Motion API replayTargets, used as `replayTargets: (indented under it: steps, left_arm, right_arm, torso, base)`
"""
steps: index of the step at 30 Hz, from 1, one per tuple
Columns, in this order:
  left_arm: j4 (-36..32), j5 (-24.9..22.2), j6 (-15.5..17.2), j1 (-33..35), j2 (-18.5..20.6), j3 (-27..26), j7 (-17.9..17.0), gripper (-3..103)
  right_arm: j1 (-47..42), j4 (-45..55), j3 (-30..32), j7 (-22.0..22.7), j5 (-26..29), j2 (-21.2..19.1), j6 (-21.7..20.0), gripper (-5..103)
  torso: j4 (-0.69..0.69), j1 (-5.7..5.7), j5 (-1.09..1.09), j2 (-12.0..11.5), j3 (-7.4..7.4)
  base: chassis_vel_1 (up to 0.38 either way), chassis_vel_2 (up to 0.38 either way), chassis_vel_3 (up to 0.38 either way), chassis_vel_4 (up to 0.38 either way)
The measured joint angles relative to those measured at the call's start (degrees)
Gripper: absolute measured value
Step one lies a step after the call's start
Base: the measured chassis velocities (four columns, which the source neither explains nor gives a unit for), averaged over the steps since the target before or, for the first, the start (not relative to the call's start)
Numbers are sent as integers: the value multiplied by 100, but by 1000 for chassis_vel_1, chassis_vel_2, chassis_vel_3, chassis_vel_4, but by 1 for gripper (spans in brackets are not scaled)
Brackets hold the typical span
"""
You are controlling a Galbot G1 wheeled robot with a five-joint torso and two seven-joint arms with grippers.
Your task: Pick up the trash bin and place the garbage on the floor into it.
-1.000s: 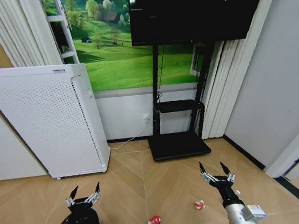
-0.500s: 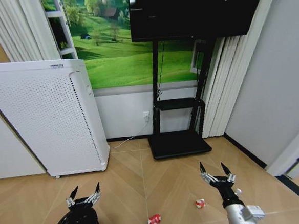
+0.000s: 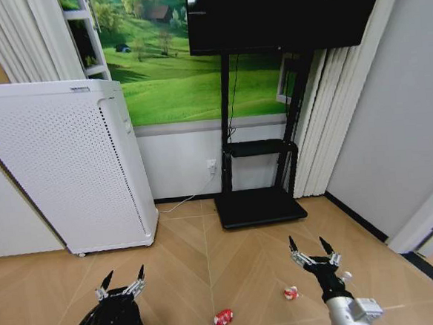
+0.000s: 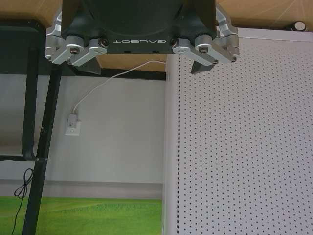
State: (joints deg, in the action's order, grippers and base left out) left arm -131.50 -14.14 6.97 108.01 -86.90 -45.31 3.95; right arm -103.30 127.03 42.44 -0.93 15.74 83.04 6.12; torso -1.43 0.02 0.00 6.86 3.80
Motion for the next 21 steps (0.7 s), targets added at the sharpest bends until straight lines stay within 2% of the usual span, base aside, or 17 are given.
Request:
replayTargets:
  steps: [8,12,16,17,19,20,21]
  left_arm:
    - [20,6,1,-2,2,0,35,100]
    - [112,82,-169,-1,-3,-71,-133,100]
    - [162,315,-166,22,-3,-132,-301,100]
    - [164,348,72,77,19,-154,-644,100]
    - [154,-26,564,229,129,-250,-1288,100]
    - [154,-26,564,229,129,-250,-1288,100]
    - [154,-196,677,271,172,-303,-1451,100]
  right_arm:
    - [-11,-15,-20,-6,-67,30,1,100]
    - [-11,-16,-38,-6,-73,34,2,100]
    - [-24,-39,-54,-6,-101,40,14,100]
    - [-25,-57,-73,-6,-117,52,20,100]
    - [-11,-82,-101,-5,-123,61,20,100]
    - [-11,-82,-101,-5,-123,61,20,100]
    - [-1,-91,-105,-4,-124,63,20,100]
  torso:
    - [1,-1,0,-130,-136]
    - [1,-1,-1,-142,-154]
    - [1,-1,-1,-141,-154]
    - [0,-1,0,-138,-153]
    - [2,-2,-1,-131,-148]
    - [2,-2,-1,-131,-148]
    - [2,-2,0,-129,-146]
  base:
    - [0,0,0,0]
    - [0,0,0,0]
    - [0,0,0,0]
    - [0,0,0,0]
    - [0,0,0,0]
    - [0,0,0,0]
    - [0,0,0,0]
